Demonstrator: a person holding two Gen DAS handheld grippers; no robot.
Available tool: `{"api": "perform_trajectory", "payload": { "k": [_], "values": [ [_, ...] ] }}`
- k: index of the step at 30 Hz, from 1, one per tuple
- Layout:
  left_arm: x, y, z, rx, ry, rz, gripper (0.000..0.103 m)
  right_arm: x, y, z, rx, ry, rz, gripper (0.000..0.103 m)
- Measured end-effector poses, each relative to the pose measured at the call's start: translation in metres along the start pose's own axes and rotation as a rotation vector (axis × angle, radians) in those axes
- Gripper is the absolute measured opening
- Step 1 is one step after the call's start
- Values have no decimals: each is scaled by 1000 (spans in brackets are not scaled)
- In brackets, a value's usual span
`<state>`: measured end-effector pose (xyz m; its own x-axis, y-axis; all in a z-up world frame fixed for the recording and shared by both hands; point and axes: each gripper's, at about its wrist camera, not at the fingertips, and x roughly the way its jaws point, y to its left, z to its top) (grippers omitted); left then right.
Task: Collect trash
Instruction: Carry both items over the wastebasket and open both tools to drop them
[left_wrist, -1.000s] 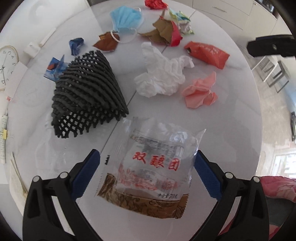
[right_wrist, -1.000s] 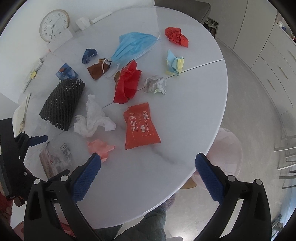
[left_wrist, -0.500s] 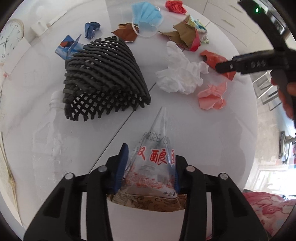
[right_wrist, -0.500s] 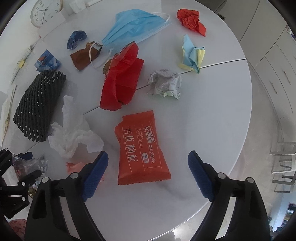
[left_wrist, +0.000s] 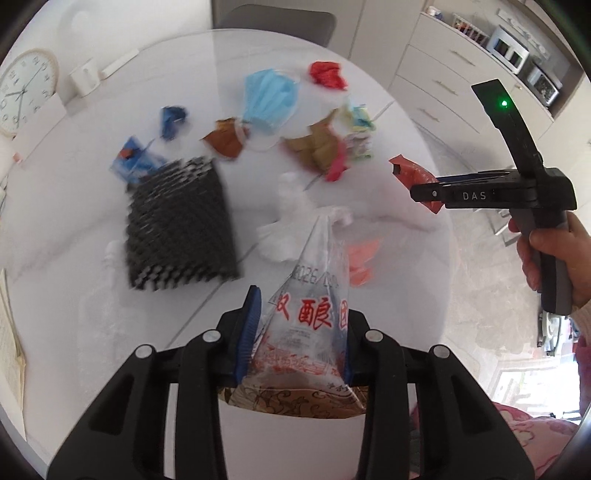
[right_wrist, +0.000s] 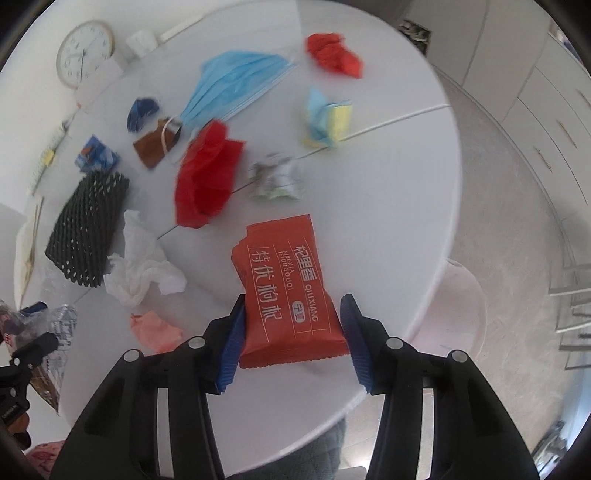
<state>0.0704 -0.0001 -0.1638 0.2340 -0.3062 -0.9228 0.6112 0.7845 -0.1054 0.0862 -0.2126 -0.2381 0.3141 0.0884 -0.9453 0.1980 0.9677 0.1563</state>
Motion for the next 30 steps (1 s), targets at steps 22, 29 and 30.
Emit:
{"api": "perform_trajectory", "payload": {
  "k": [22, 29, 30],
  "values": [
    [173, -315, 123, 156, 146, -234, 47, -61, -268, -71, 185, -33, -68, 53],
    [197, -319, 118, 123, 199, -164, 74, -53, -290, -79, 176, -8, -11, 53],
    [197, -315, 117, 111, 200, -162, 76, -50, -289, -79, 170, -4, -1, 53]
  ]
}}
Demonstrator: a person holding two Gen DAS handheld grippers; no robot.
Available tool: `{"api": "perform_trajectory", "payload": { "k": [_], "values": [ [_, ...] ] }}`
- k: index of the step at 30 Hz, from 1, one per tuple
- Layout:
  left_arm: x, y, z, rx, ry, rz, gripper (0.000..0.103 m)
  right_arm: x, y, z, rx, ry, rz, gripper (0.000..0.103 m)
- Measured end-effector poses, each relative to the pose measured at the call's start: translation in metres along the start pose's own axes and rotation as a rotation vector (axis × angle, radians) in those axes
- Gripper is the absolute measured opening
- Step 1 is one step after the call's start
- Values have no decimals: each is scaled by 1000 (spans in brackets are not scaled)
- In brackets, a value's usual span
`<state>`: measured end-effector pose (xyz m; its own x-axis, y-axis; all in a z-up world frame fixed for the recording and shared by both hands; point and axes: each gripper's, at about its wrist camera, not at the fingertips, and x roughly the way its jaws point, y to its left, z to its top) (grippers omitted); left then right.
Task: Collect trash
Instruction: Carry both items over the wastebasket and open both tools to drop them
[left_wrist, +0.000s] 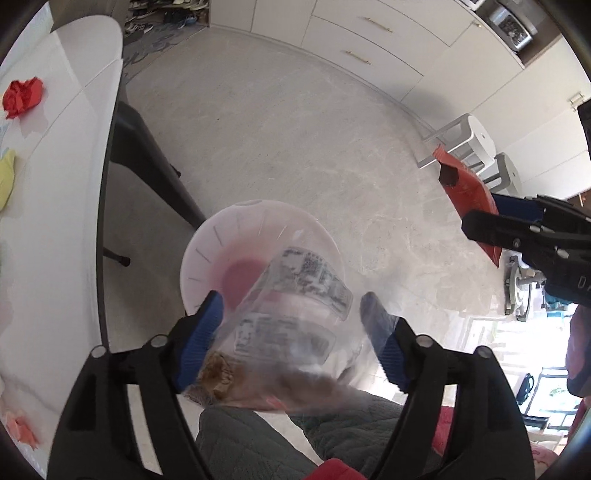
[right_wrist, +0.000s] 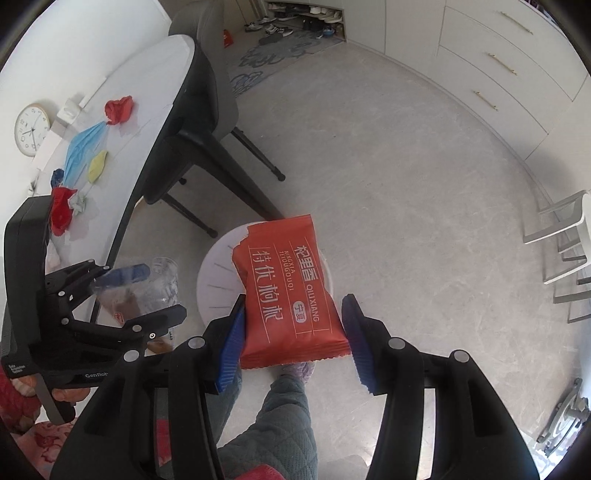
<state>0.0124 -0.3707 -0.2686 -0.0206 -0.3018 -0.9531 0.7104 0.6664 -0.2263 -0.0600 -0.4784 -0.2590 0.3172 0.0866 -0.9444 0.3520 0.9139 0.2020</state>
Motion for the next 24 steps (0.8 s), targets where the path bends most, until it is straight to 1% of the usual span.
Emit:
{"api": "perform_trajectory", "payload": {
  "k": [3, 7, 9, 12, 13, 17, 18, 22, 24],
  "values": [
    [-7, 6, -1, -30, -10, -16, 81, 6, 0, 0, -9, 16, 24, 53],
    [-10, 7, -2, -43, -24, -25, 83, 14, 4, 2, -21, 32, 45, 53],
    [-10, 8, -2, -49, -28, -33, 85, 15, 5, 1, -25, 36, 46, 53],
    [-12, 8, -2, -54, -24, -51, 87, 14, 4, 0, -30, 36, 46, 53],
    [-12, 8, -2, -56, -24, -56, 89, 13, 4, -1, -32, 36, 44, 53],
    [-18, 7, -2, -64, -40, -76, 92, 11, 3, -3, -29, 34, 36, 53],
    [-20, 7, -2, -65, -42, -76, 94, 10, 2, -4, -28, 34, 34, 53],
    [-34, 8, -4, -78, -60, -57, 95, 11, 3, -6, -30, 40, 38, 53],
    [-51, 10, -7, -89, -88, -38, 95, 15, 7, -6, -45, 50, 49, 53]
  ]
}}
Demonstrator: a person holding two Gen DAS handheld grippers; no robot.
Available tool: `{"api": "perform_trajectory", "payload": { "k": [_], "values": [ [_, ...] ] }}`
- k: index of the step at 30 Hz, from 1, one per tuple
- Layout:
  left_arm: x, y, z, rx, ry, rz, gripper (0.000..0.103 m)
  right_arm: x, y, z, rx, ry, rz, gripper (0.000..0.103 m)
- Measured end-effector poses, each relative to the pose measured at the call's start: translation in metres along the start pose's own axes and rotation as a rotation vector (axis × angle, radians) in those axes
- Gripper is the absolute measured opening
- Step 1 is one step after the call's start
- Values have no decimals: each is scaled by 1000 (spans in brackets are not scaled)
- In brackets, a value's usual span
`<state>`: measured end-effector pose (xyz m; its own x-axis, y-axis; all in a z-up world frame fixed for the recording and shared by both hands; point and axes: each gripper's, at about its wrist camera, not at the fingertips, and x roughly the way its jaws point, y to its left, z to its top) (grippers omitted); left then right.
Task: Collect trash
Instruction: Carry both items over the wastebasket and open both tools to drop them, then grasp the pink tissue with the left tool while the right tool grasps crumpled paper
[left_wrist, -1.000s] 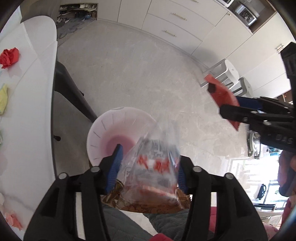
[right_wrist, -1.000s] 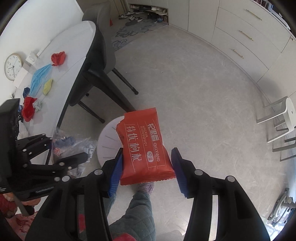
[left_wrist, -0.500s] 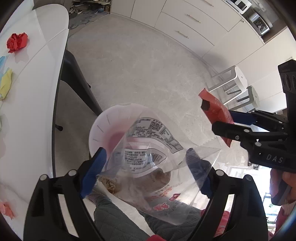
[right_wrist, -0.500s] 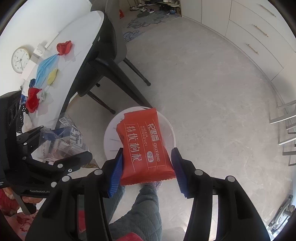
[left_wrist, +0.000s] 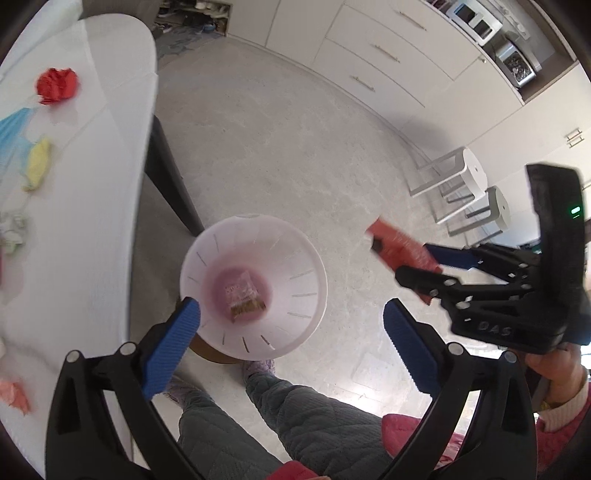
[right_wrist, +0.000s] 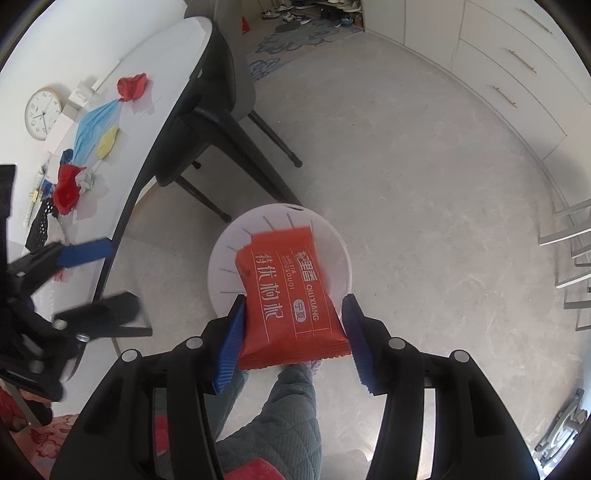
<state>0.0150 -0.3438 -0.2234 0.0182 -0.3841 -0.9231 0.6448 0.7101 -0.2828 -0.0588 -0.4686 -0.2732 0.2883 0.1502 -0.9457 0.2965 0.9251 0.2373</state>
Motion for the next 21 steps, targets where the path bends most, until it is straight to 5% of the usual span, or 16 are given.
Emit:
{"api": "perform_trajectory", "payload": {
  "k": [11, 21],
  "values": [
    [-118, 44, -32, -140, -179, 140, 95, 25, 47, 4, -73, 31, 23, 82],
    [-196, 130, -88, -256, -259, 263, 95, -47, 121, 32, -118, -160, -19, 101]
  ]
}}
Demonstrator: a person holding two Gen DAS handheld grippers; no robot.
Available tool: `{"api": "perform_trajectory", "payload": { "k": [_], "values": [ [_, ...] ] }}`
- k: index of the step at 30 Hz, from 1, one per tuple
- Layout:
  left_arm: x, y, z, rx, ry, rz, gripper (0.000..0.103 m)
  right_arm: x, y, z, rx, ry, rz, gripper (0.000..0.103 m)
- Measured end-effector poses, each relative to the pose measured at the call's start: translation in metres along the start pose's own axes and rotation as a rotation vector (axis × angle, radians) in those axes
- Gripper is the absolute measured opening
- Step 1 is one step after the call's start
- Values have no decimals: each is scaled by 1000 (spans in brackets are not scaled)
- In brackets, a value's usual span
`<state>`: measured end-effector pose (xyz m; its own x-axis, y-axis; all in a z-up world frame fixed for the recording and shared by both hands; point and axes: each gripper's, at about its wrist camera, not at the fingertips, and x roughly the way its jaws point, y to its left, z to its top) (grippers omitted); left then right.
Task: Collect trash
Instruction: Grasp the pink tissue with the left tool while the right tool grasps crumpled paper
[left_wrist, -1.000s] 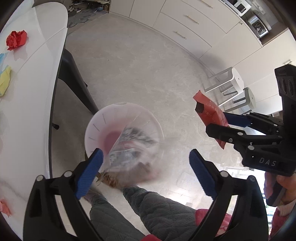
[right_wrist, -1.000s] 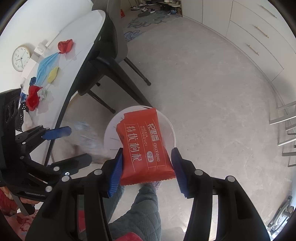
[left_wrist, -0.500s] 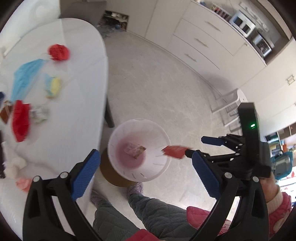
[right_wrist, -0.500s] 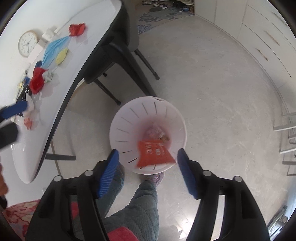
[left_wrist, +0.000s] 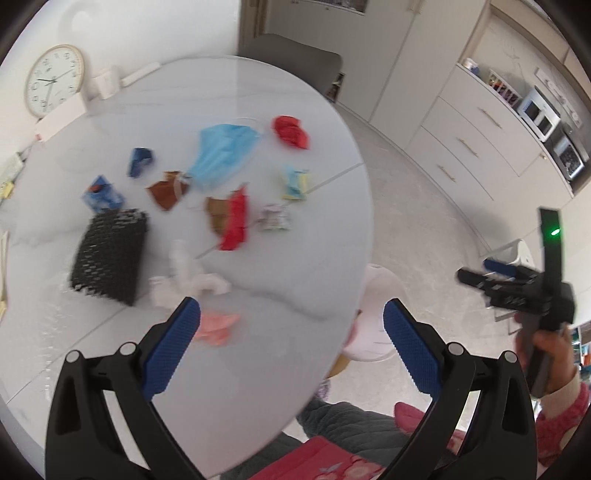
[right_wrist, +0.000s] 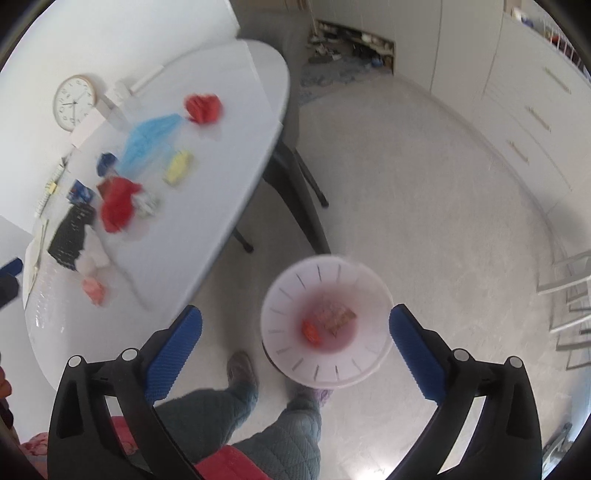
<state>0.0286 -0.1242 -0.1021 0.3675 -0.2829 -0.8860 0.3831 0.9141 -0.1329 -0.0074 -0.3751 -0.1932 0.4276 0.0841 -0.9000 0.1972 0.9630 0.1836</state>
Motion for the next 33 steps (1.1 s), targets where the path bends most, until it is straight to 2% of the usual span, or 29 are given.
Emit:
{"api": "perform_trajectory", "payload": {
  "k": [5, 8, 16, 21, 25, 33],
  "values": [
    [-8, 52, -16, -30, 15, 14, 95, -23, 50, 22, -57, -85, 28, 101],
    [0, 74, -26, -34, 31, 7, 95, -24, 74, 29, -87, -100, 38, 101],
    [33, 86, -43, 11, 68, -45, 95, -8, 125, 36, -143, -74, 49, 101],
    [68, 88, -45, 29, 115, -53, 95, -1, 137, 34, -150, -55, 43, 101],
    [97, 93, -44, -7, 161, -69, 83, 4, 136, 34, -151, -38, 40, 101],
    [130, 85, -45, -2, 202, -28, 82, 21, 131, 42, -171, -8, 40, 101]
  ]
}}
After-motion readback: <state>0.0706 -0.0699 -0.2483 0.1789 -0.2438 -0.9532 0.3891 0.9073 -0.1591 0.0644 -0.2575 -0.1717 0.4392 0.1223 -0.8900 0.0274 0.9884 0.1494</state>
